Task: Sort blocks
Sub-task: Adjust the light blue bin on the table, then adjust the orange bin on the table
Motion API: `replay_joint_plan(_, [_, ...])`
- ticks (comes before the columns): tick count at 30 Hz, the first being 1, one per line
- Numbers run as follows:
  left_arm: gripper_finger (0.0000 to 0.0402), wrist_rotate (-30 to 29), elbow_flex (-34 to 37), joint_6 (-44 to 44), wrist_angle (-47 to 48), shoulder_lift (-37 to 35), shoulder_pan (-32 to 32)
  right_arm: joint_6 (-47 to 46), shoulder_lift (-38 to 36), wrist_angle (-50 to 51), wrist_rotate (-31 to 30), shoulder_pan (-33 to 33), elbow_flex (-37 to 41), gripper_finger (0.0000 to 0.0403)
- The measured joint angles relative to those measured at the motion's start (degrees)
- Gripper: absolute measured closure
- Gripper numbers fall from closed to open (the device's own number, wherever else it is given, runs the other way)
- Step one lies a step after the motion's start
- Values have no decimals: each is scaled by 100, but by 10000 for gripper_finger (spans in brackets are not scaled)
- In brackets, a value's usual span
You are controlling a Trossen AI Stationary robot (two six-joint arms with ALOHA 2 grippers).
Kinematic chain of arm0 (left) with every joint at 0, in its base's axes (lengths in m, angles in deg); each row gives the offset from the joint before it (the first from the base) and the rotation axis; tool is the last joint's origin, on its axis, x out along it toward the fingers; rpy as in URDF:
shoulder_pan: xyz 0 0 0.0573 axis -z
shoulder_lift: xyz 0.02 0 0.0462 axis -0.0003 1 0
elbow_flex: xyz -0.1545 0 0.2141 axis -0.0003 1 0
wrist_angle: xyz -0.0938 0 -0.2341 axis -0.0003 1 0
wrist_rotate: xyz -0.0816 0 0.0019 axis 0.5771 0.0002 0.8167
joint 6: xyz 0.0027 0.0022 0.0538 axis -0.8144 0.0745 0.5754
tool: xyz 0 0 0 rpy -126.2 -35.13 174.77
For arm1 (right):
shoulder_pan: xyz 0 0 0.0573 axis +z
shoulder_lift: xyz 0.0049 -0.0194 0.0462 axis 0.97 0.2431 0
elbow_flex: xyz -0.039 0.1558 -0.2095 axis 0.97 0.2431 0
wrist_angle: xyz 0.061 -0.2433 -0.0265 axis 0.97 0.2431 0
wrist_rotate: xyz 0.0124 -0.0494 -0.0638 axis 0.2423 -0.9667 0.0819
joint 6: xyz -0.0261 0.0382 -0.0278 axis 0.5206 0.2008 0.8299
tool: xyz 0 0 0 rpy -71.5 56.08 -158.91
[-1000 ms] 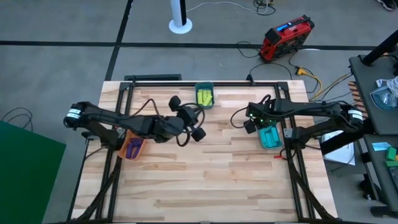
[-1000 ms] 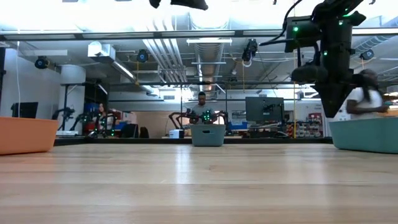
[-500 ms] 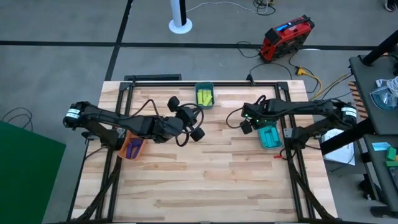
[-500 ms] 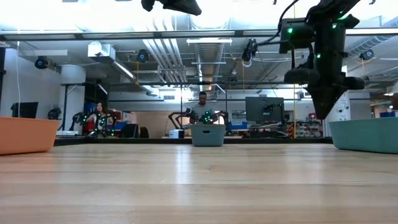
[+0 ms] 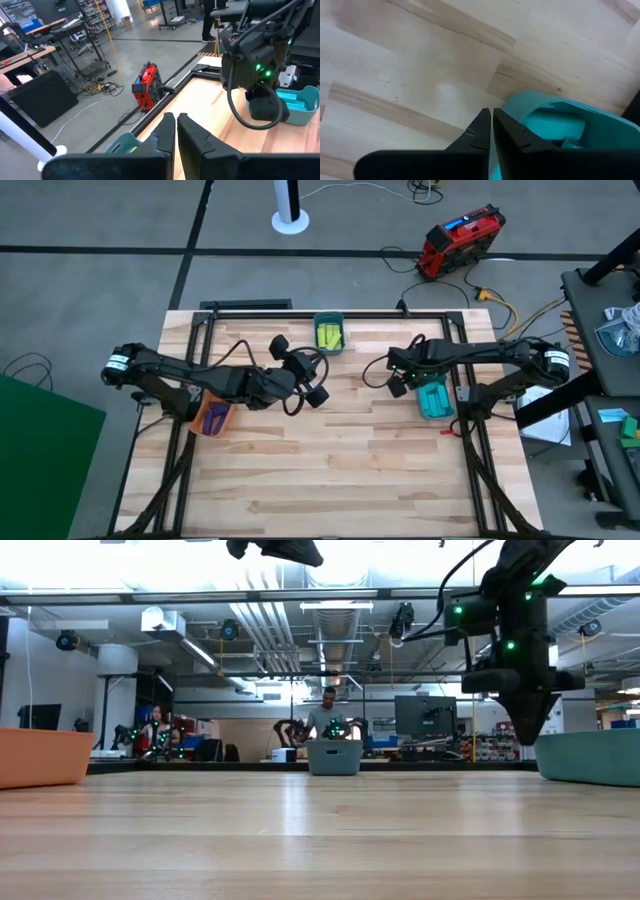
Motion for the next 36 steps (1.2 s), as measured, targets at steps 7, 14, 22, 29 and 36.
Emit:
replay_joint_plan(7, [401,2,0,1,31,2,-8,-21,-34,126,-95,0,-2,391])
replay_joint_plan(14, [401,2,0,0,50,2,-8,-20,-34,216,-155,0,-2,391])
replay_joint_plan(22, [402,332,-2,-213,209,-94,69,9,-474,286,-155,15,-436,391])
replay_joint_plan(29, [402,2363,-9,-2763,2753,-99,-51,20,-1216,259,-574,15,-1196,391])
replay_joint_plan(36, [402,3175,134,-5018,6017,149,-78,33,-1500,236,-989,15,-1712,390])
